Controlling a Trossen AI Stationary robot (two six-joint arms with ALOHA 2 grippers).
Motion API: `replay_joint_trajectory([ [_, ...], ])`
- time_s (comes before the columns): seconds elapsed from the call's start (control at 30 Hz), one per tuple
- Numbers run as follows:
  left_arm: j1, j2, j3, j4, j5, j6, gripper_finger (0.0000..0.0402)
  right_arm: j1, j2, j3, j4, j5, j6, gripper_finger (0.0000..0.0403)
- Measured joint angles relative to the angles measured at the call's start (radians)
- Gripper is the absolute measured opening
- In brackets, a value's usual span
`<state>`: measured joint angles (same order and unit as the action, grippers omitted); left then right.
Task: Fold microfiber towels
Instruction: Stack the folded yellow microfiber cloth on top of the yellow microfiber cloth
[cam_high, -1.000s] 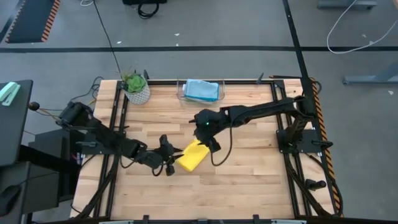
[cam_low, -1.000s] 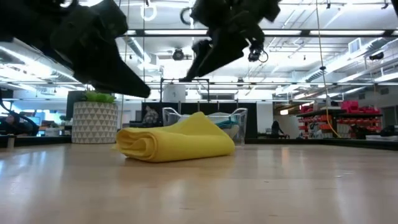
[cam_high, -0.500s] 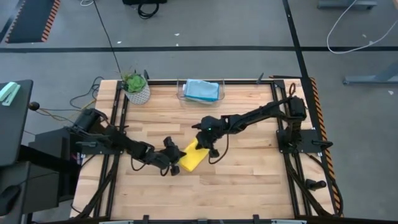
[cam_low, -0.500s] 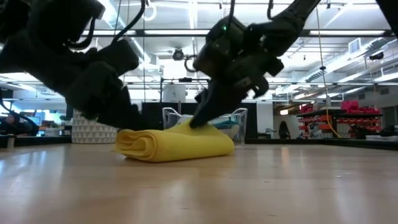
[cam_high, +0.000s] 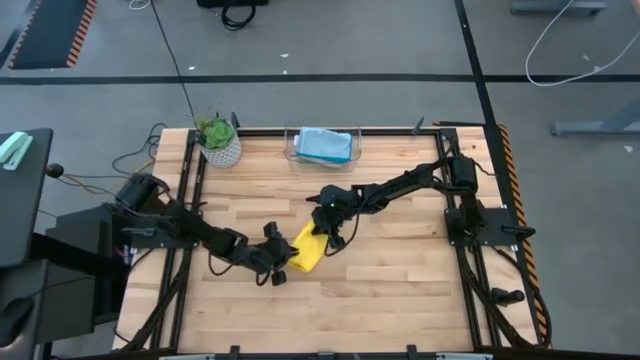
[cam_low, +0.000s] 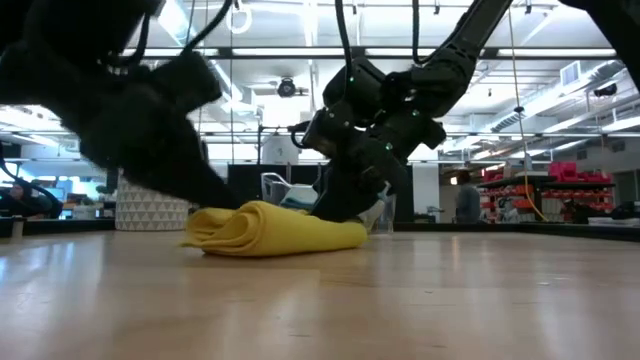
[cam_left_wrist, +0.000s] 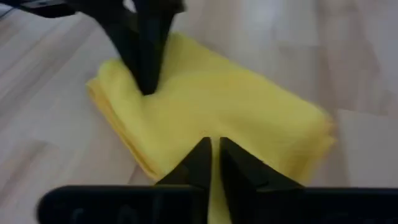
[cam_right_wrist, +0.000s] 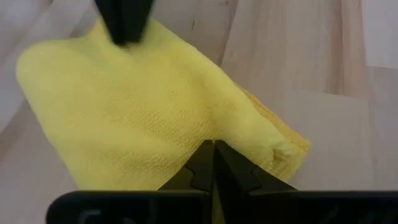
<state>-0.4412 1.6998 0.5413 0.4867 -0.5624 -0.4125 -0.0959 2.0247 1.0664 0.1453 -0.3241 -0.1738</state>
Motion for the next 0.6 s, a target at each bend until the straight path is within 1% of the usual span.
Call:
replay_joint_trajectory([
  [0.03, 0.0, -0.018, 0.006, -0.02, 0.017, 0.008, 0.0048, 0.0, -0.002, 0.0, -0.005, 0.004, 0.0, 0.0023],
  [0.1, 0.0, -0.05, 0.035, -0.064, 0.083, 0.012, 0.0077, -0.001, -0.002, 0.0, -0.004, 0.005, 0.001, 0.0023],
  [0.2, -0.008, -0.083, 0.103, -0.189, 0.137, 0.022, 0.013, -0.001, -0.003, -0.001, -0.003, 0.011, 0.009, 0.0022],
  [0.3, -0.031, -0.082, 0.185, -0.346, 0.139, 0.076, 0.0182, -0.001, -0.005, -0.001, -0.002, 0.013, 0.014, 0.0022],
  [0.4, -0.047, -0.044, 0.254, -0.444, 0.141, 0.117, 0.0226, 0.0, -0.005, -0.002, 0.001, 0.013, 0.014, 0.0022],
  [0.5, -0.05, 0.009, 0.298, -0.496, 0.133, 0.14, 0.0254, 0.0, -0.005, -0.002, 0.002, 0.013, 0.014, 0.0022],
  [0.6, -0.052, 0.063, 0.319, -0.501, 0.086, 0.165, 0.0266, 0.0, -0.005, -0.002, 0.004, 0.013, 0.014, 0.0022],
])
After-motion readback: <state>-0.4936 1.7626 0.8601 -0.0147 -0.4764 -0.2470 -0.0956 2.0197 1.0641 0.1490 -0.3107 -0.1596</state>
